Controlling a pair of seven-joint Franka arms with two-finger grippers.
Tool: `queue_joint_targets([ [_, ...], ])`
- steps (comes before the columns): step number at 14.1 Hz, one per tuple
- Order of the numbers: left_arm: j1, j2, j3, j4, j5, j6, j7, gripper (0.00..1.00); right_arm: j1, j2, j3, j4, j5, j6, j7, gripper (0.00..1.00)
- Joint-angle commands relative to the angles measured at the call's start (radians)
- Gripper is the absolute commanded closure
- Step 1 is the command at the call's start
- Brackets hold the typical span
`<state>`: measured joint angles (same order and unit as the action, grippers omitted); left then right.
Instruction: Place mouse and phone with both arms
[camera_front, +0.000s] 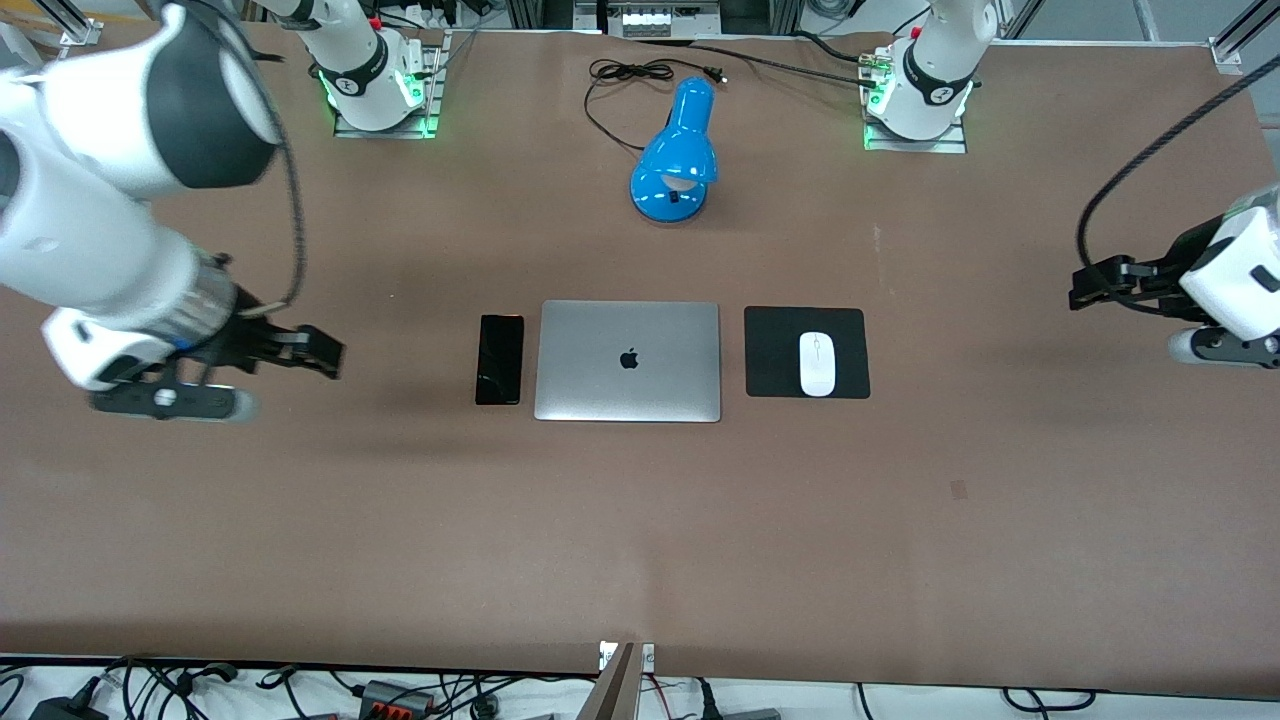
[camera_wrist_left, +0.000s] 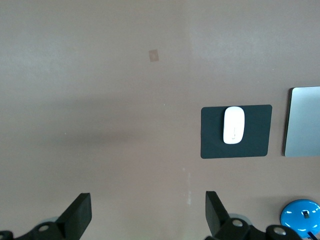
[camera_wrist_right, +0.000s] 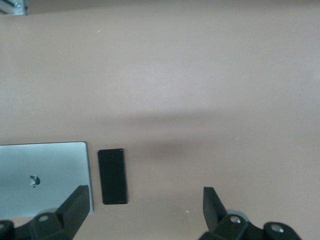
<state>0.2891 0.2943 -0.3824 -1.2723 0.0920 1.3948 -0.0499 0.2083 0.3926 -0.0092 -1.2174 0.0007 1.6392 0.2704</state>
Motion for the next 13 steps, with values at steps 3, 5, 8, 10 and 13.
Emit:
queue_joint_targets([
  [3,0.002,0.025,-0.003,0.03,-0.015,-0.019,0.013,0.0,-0.15,-0.073,0.041,-0.008,-0.001,-0.021,-0.114,0.0],
  [5,-0.004,0.013,0.005,0.028,-0.02,-0.023,0.012,0.0,-0.182,-0.083,0.035,-0.013,-0.004,-0.021,-0.181,0.0],
  [8,-0.173,-0.127,0.226,-0.134,-0.05,0.056,0.015,0.0,-0.234,-0.089,0.032,-0.031,-0.004,-0.019,-0.249,0.0],
  [10,-0.258,-0.263,0.339,-0.35,-0.089,0.203,0.016,0.0,-0.263,-0.101,0.04,-0.062,-0.001,-0.01,-0.25,0.0],
  [13,-0.258,-0.32,0.336,-0.449,-0.086,0.271,0.027,0.0,-0.259,-0.129,0.037,-0.079,-0.027,-0.009,-0.261,0.0],
])
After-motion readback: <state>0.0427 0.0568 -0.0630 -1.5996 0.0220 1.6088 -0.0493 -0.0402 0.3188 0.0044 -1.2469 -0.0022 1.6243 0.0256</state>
